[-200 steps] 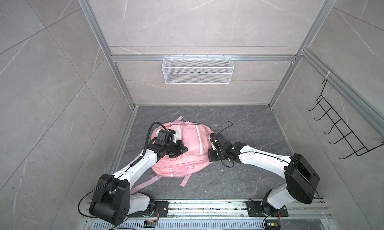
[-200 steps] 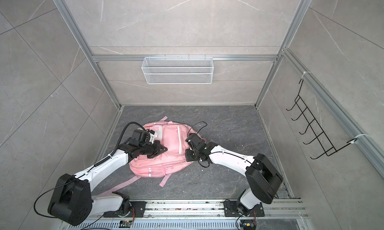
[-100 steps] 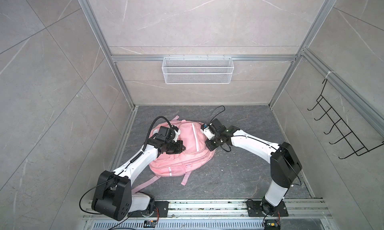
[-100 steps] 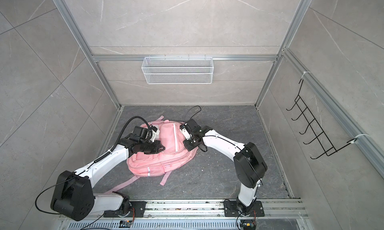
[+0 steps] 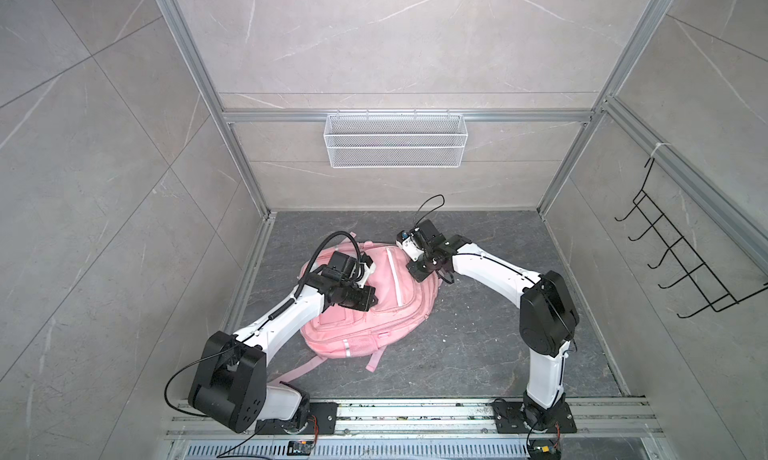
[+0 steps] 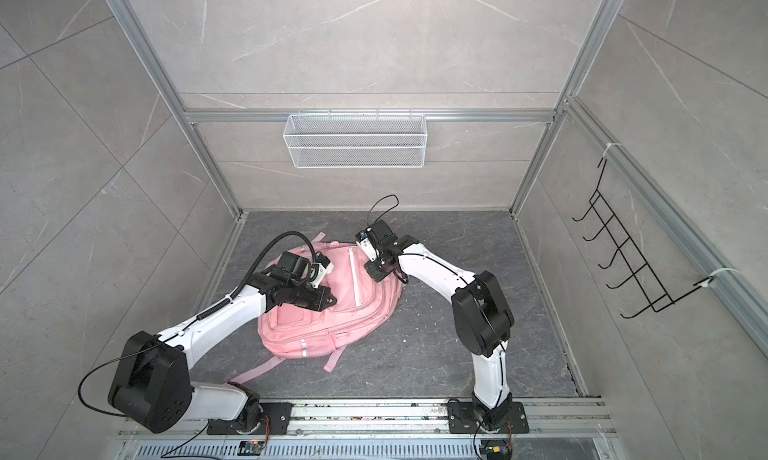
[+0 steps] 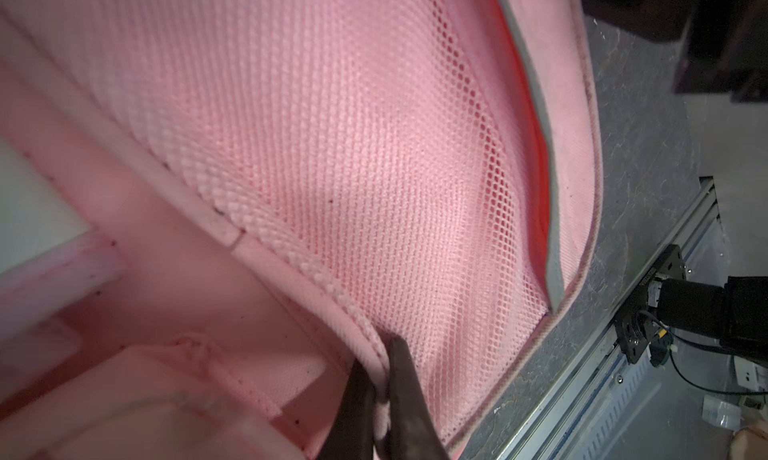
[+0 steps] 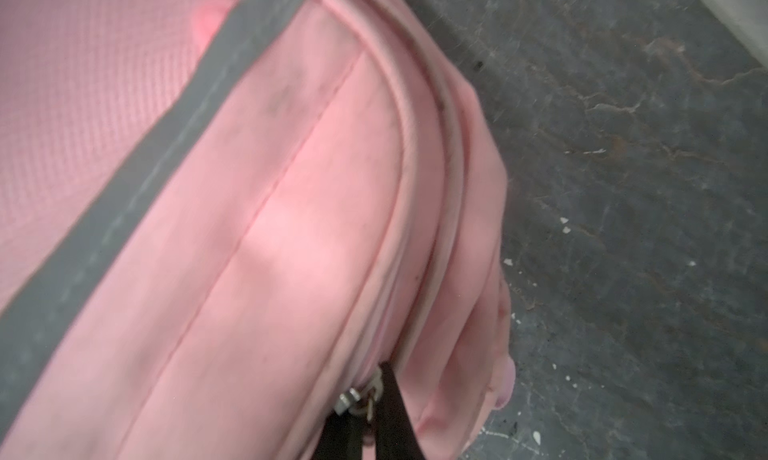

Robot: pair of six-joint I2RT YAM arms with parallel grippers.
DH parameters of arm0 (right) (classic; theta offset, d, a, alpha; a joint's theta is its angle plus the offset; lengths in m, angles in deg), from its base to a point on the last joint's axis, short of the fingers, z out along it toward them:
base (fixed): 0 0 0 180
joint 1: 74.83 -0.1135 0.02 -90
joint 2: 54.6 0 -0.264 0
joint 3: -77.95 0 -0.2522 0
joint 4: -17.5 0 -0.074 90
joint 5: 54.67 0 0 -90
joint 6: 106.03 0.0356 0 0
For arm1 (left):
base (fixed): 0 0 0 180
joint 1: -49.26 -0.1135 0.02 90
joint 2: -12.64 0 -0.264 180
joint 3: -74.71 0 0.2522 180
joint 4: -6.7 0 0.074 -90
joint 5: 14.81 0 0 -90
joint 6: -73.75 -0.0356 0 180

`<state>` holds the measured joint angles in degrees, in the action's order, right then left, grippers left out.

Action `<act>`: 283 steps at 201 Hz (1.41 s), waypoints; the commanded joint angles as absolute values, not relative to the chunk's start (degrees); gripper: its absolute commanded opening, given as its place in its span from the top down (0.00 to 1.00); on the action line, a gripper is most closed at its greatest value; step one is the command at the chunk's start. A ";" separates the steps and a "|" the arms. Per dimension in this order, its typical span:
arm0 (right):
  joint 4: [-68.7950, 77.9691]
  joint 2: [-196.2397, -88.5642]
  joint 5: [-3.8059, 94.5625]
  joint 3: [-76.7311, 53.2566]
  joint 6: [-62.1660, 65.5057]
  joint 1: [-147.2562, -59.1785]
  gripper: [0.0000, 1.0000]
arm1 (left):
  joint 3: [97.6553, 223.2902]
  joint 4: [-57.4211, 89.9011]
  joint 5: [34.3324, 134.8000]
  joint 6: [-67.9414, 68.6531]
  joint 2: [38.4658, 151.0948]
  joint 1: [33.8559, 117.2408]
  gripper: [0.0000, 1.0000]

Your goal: Pack the student bag

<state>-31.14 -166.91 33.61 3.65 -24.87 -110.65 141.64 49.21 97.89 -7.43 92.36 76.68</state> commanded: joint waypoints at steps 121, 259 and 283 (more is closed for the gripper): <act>-14.28 -152.57 27.99 -18.10 -11.73 -104.63 1.00 | 151.52 58.13 99.54 5.50 91.30 72.71 0.01; -29.62 -131.82 22.24 -35.80 19.57 -124.71 1.00 | 133.40 47.93 106.84 22.64 89.34 74.17 0.10; -29.77 -130.79 24.14 -37.37 19.56 -127.67 1.00 | 137.02 42.27 107.95 21.26 96.02 69.08 0.21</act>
